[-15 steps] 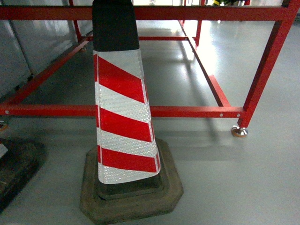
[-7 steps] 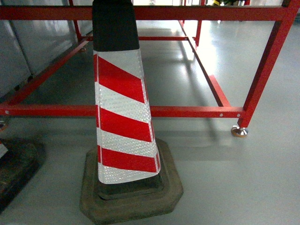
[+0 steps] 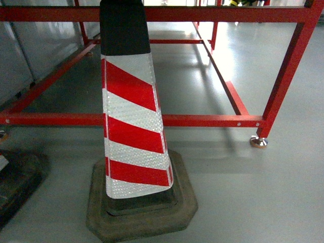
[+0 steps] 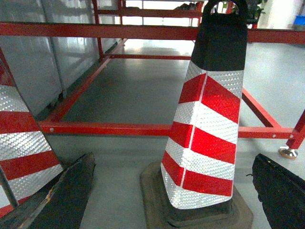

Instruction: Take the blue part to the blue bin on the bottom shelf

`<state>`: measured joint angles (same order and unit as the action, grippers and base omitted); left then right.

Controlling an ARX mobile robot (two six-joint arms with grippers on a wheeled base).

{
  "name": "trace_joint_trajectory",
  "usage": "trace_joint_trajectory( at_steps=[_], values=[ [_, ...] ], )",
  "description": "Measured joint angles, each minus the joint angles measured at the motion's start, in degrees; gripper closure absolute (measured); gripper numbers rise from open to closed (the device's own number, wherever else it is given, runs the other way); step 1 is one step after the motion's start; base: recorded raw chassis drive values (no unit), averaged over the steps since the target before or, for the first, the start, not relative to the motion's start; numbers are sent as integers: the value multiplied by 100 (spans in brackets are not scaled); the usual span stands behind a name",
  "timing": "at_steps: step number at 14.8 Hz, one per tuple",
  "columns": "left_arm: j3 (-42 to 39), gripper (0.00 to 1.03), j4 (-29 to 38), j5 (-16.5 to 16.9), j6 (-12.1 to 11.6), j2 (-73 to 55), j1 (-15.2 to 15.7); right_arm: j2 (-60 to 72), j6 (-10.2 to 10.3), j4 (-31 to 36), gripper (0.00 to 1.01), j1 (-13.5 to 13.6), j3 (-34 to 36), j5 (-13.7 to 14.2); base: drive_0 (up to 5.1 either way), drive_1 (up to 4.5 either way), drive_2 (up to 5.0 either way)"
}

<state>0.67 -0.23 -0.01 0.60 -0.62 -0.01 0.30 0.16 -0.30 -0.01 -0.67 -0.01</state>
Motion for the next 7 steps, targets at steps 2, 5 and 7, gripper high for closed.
trace_joint_trajectory(
  at_steps=[2, 5, 7],
  values=[
    [0, 5, -7, 0, 0, 0, 0, 0, 0, -7, 3, 0, 0, 0, 0, 0, 0],
    [0, 5, -11, 4, 0, 0, 0, 0, -2, -2, 3, 0, 0, 2, 0, 0, 0],
    [0, 5, -11, 7, -4, 0, 0, 0, 7, 0, 3, 0, 0, 2, 0, 0, 0]
  ],
)
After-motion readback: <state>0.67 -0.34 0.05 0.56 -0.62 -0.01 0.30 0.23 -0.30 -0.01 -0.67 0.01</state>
